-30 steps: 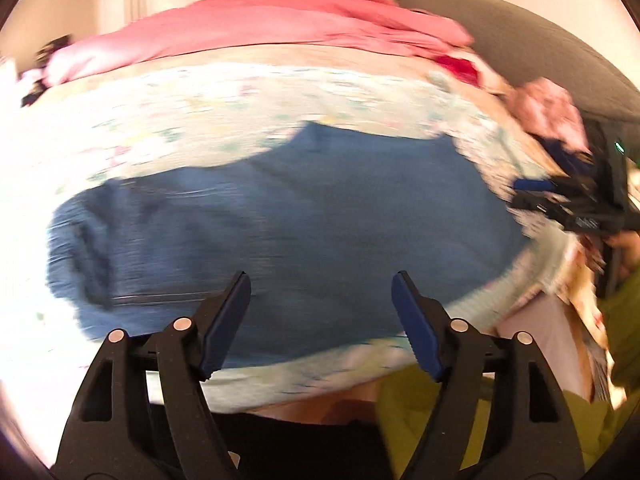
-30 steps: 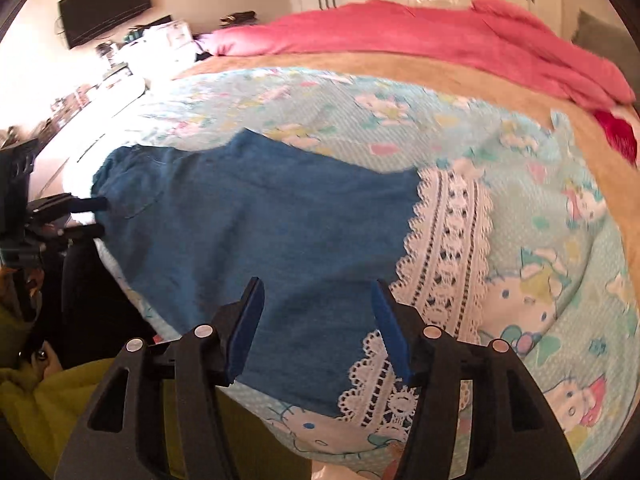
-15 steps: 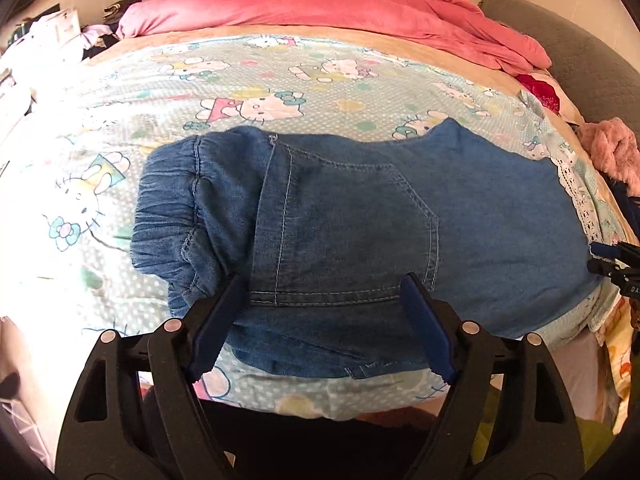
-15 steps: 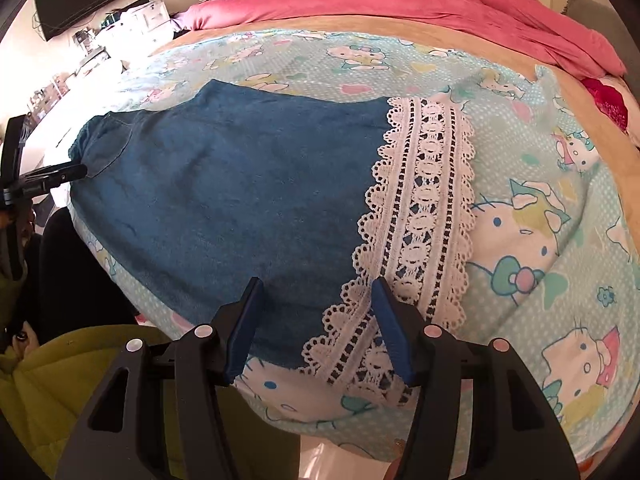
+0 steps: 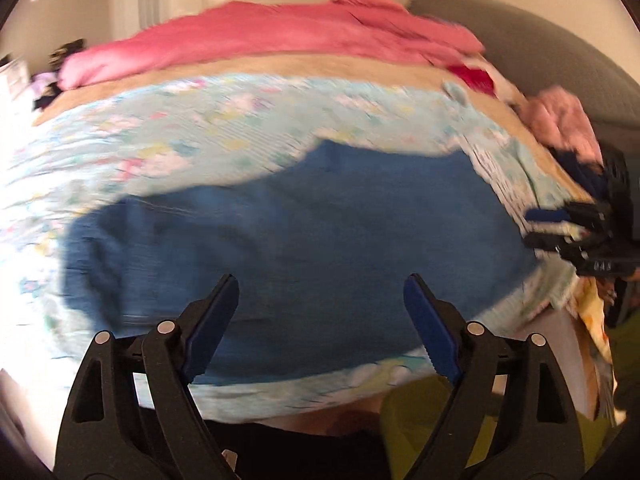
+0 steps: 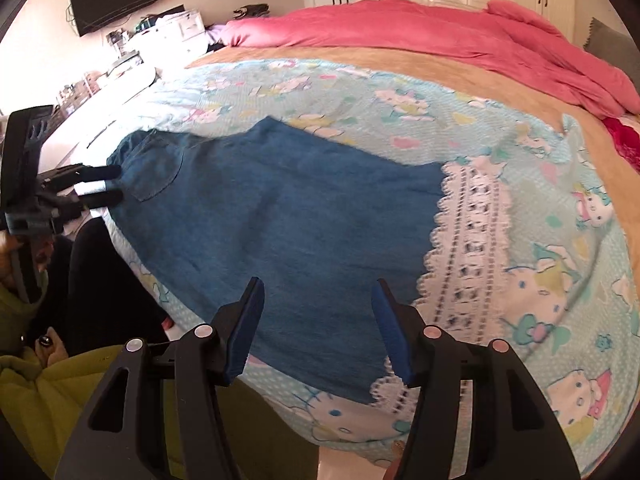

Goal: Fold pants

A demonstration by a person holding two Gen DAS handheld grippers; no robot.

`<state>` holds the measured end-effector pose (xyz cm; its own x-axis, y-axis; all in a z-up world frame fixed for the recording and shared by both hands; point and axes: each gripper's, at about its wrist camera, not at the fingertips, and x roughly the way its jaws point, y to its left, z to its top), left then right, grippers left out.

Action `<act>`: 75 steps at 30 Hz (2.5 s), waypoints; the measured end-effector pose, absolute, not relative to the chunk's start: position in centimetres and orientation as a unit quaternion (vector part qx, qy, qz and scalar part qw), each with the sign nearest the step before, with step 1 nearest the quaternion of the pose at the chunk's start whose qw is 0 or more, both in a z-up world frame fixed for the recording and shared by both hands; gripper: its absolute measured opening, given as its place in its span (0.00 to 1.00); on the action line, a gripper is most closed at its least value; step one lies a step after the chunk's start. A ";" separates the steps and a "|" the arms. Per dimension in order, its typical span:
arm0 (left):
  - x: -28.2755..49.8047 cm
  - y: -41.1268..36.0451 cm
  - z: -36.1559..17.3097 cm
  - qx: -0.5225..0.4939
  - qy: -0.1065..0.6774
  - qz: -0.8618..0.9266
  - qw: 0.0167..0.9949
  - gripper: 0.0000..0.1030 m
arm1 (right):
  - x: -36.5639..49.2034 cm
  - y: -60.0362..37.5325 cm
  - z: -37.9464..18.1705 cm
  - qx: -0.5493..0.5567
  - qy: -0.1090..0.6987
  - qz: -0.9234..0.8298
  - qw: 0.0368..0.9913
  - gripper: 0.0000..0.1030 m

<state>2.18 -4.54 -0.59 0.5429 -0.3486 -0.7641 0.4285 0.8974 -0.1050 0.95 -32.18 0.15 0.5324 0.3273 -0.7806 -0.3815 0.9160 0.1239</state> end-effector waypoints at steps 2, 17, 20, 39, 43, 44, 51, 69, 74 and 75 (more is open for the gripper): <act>2.6 -5.7 -2.6 0.068 0.442 -0.220 0.867 0.77 | 1.2 -32.2 -0.9 -0.028 0.453 0.195 0.869 0.53; 9.8 -8.5 0.0 0.044 0.435 -0.241 0.866 0.78 | 7.7 -39.8 1.7 0.051 0.415 0.120 0.900 0.53; 13.2 -9.4 -0.1 0.038 0.445 -0.240 0.862 0.78 | 11.1 -41.4 1.1 0.066 0.430 0.110 0.894 0.53; 20.2 -12.4 -3.6 0.010 0.468 -0.261 0.844 0.02 | 14.4 -42.8 -1.8 0.092 0.424 0.162 0.886 0.22; 20.9 -13.0 -2.1 0.025 0.448 -0.250 0.858 0.01 | 14.9 -43.1 -0.2 0.070 0.404 0.143 0.901 0.20; 21.1 -13.2 -2.1 0.028 0.446 -0.247 0.860 0.01 | 15.3 -43.1 -0.3 0.064 0.408 0.135 0.900 0.20; 21.5 -12.5 -4.1 0.019 0.461 -0.220 0.860 0.06 | 17.3 -43.1 -3.3 0.054 0.453 0.107 0.883 0.27; 8.7 -3.9 0.7 0.052 0.407 -0.146 0.900 0.84 | 5.0 -35.8 2.0 -0.008 0.350 0.106 0.931 0.75; 6.3 -3.5 0.2 0.067 0.405 -0.136 0.902 0.91 | 3.4 -31.8 1.4 -0.060 0.353 0.115 0.927 0.91; 6.1 -3.3 0.2 0.064 0.406 -0.135 0.901 0.91 | 3.1 -31.1 1.2 -0.064 0.355 0.121 0.925 0.91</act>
<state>6.06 -3.32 0.16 0.6336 -0.1919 -0.7495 0.2959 0.9552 0.0056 3.13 -31.08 1.24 0.7189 0.1791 -0.6717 -0.2694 0.9625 -0.0317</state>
